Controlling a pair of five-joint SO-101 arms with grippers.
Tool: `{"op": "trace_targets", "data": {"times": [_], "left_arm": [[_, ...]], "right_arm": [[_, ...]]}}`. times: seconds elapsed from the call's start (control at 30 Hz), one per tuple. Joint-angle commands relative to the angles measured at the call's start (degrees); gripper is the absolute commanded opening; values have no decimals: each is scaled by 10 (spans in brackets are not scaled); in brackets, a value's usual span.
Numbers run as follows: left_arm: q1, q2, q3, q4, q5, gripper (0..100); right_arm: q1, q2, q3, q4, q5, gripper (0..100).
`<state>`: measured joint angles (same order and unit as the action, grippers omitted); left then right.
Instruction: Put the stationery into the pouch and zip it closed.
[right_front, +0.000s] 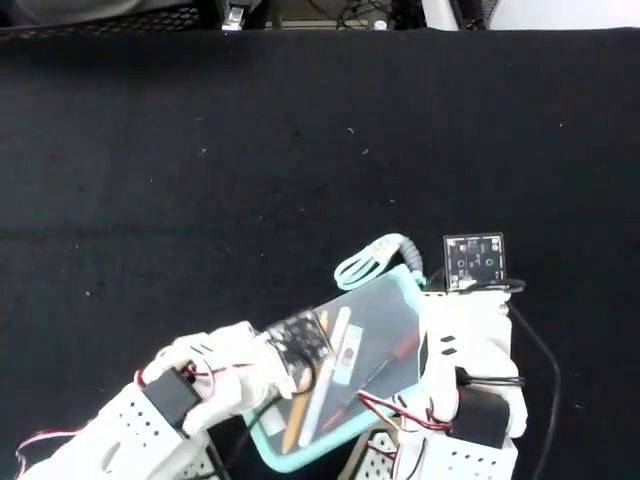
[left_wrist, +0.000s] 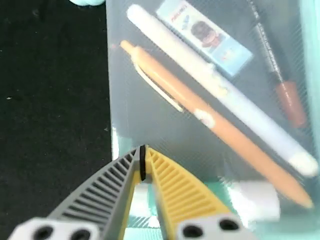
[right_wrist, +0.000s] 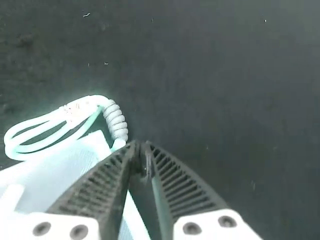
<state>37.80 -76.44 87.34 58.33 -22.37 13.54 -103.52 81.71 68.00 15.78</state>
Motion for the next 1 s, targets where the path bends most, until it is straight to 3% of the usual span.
{"op": "trace_targets", "data": {"times": [0.0,0.3,0.43,0.7,0.83,0.97], "left_arm": [[-98,2,15,-69,-52,30],[-383,2,24,-285,-84,30],[-463,1,15,-345,-46,30],[-560,1,-17,-279,40,30],[-570,1,-19,-187,51,30],[-572,1,-18,-135,134,30]], "right_arm": [[4,-33,0,-2,4,18],[4,-34,1,12,4,18],[10,-34,-4,18,4,18],[179,-34,-15,-11,-18,15],[194,-35,32,-11,-21,15],[193,-35,84,-15,-22,17]]}}
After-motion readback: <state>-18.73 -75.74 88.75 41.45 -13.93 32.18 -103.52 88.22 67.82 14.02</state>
